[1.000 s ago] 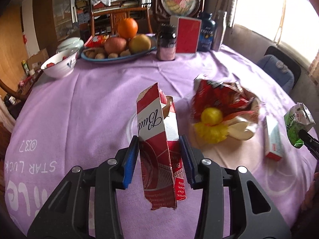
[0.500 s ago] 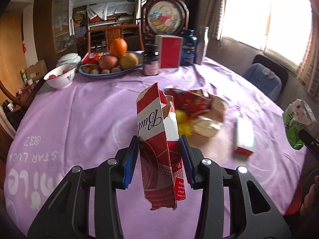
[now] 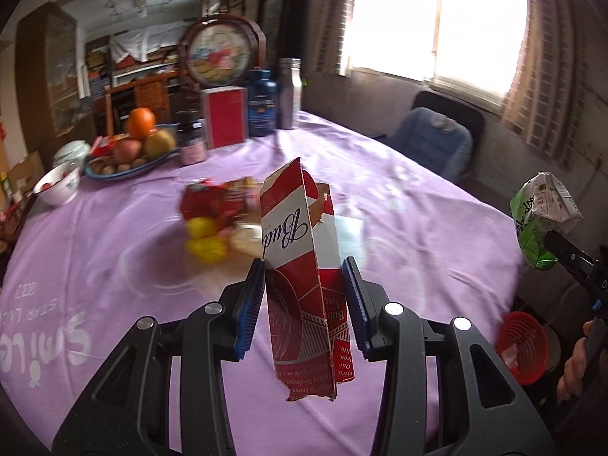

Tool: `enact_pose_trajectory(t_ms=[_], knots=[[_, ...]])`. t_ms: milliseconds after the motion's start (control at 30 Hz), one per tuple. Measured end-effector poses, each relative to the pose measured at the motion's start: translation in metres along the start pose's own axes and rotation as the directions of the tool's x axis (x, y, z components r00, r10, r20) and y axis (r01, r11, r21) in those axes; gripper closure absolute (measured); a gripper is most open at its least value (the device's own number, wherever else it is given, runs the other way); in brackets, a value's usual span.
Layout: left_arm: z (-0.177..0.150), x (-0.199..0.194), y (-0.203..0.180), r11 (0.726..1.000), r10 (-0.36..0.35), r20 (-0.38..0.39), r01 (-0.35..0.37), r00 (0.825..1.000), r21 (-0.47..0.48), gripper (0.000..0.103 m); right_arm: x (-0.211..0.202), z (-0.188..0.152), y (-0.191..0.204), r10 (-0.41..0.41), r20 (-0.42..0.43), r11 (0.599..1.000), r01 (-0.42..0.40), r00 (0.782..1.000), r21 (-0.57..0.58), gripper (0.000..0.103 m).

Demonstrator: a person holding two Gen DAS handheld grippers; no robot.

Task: Collect trash
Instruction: 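Carry the Bud carton and green packet to the red wastebasket with both tools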

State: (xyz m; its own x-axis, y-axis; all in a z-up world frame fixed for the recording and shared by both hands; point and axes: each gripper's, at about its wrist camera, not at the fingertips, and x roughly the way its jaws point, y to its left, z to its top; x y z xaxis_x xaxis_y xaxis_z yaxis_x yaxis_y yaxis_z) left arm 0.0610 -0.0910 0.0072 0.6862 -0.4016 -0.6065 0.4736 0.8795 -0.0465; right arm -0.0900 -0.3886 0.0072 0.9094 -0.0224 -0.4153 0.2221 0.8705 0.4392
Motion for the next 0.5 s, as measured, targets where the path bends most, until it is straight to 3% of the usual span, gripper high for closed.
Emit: enact_pose_trajectory(t_ms=[233, 400, 500], knots=[[0.002, 0.014, -0.062, 0.993, -0.098, -0.025, 0.099, 0.995, 0.062, 0.061, -0.051, -0.008, -0.068, -0.152, 0.028, 0.987, 0.150, 0.988, 0.062, 0.056], [0.002, 0.025, -0.114, 0.974, -0.180, -0.052, 0.185, 0.982, 0.131, 0.061, -0.082, -0.026, -0.126, -0.300, -0.001, 0.950, 0.298, 0.954, 0.097, 0.056], [-0.001, 0.034, -0.151, 0.957, -0.218, -0.082, 0.229, 0.973, 0.179, 0.061, -0.084, -0.045, -0.167, -0.376, -0.087, 0.916, 0.384, 0.922, 0.113, 0.052]])
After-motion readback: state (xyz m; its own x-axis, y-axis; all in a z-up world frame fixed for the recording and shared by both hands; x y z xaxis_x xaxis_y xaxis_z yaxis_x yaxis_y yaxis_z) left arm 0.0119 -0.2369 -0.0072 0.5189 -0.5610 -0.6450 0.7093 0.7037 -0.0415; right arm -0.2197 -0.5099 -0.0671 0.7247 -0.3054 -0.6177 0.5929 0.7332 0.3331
